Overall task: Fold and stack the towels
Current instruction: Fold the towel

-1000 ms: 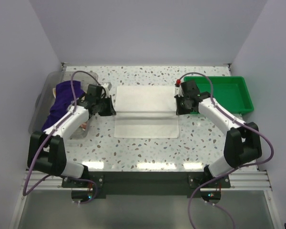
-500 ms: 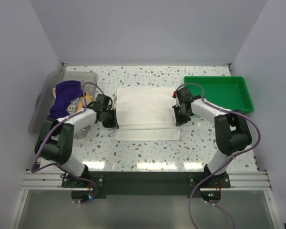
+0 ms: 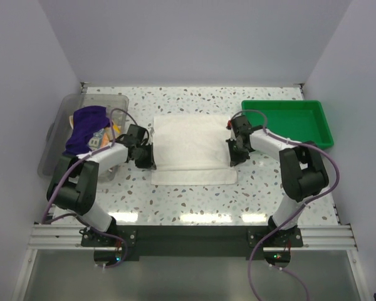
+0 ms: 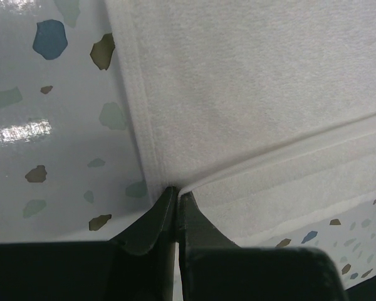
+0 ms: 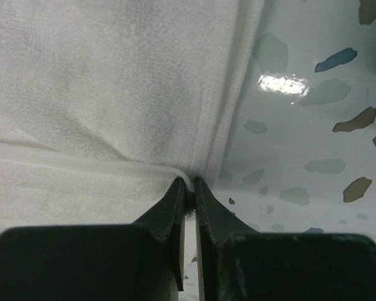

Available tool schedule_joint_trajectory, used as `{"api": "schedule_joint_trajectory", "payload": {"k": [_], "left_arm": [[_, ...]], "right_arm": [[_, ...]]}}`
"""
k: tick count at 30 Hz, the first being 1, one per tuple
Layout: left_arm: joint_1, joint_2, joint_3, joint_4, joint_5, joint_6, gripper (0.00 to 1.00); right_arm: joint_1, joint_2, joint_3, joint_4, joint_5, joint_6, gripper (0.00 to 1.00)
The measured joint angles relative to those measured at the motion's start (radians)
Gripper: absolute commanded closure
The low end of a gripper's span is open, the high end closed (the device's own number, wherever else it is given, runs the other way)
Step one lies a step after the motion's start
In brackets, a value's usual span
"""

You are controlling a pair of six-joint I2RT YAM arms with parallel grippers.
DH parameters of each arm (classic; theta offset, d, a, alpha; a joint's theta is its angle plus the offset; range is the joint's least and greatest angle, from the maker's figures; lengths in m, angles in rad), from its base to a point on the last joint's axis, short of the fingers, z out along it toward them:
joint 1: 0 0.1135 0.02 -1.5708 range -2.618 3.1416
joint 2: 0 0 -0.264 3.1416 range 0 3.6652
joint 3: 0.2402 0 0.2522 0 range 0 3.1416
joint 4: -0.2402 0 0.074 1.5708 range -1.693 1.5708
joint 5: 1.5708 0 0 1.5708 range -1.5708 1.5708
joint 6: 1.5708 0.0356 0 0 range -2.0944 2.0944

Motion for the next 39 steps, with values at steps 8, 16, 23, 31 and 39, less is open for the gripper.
{"api": "schedule_joint_trajectory", "payload": {"k": [8, 16, 23, 31, 39], "left_arm": [[0.001, 0.052, 0.056, 0.002, -0.009, -0.037, 1.00], [0.001, 0.061, 0.106, 0.001, -0.013, -0.043, 1.00], [0.001, 0.016, 0.174, -0.024, -0.053, -0.016, 1.00], [0.001, -0.153, 0.177, -0.051, -0.071, 0.030, 1.00], [-0.006, -0.150, 0.032, -0.017, -0.004, 0.026, 1.00]], "right_arm": [[-0.022, 0.072, 0.095, -0.014, 0.016, 0.005, 1.00], [-0.035, 0.082, 0.118, -0.004, 0.026, -0.002, 1.00], [-0.035, -0.013, 0.132, -0.027, 0.039, -0.005, 1.00], [-0.035, -0.213, 0.117, -0.043, 0.030, -0.004, 1.00], [-0.035, -0.166, 0.023, -0.042, -0.013, 0.005, 1.00]]}}
